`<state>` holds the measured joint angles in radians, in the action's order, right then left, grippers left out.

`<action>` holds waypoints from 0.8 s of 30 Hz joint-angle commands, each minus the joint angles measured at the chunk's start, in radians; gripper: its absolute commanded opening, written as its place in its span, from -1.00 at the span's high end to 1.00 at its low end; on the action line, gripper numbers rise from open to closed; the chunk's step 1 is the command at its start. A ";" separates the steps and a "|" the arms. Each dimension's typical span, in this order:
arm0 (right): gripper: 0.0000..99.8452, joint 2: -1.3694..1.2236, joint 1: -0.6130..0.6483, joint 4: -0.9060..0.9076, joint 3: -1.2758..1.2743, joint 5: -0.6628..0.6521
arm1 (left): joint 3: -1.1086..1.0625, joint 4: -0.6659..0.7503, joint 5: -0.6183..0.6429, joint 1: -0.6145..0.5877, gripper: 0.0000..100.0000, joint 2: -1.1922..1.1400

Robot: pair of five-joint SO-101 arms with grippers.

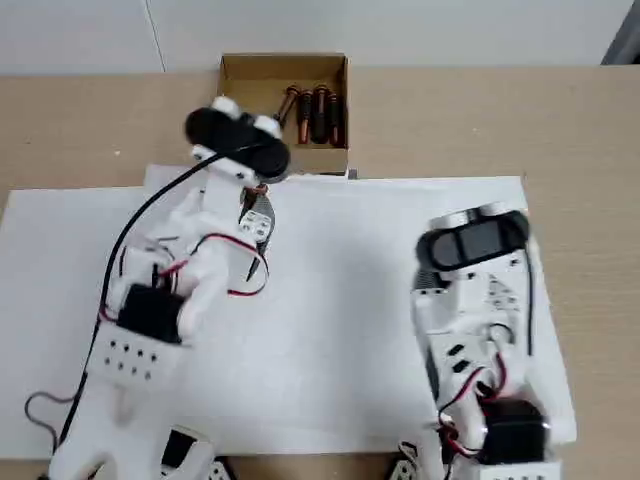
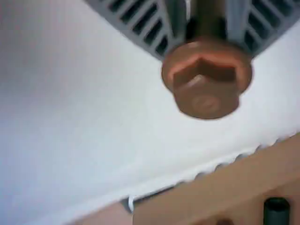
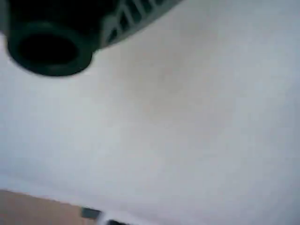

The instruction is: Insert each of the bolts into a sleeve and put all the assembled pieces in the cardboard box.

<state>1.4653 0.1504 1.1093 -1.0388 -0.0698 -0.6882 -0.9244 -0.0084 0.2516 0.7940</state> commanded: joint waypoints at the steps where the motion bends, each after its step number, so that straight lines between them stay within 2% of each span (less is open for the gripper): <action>1: 0.99 0.036 0.081 -0.102 -0.077 0.020 | -0.085 0.104 0.149 0.008 0.99 0.110; 5: 0.99 0.047 0.162 -0.179 -0.155 0.020 | -0.177 0.166 0.267 0.008 0.99 0.190; 10: 0.99 0.047 0.246 -0.282 -0.238 0.020 | -0.294 0.267 0.308 0.017 0.99 0.279; 15: 0.99 0.047 0.335 -0.363 -0.307 0.017 | -0.420 0.347 0.328 0.083 0.99 0.384; 24: 0.99 0.050 0.440 -0.470 -0.376 0.014 | -0.562 0.450 0.546 0.199 0.99 0.551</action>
<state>1.5021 0.5662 0.6751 -1.4162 -0.0606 -1.2497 -0.5117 0.4933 0.4204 1.2912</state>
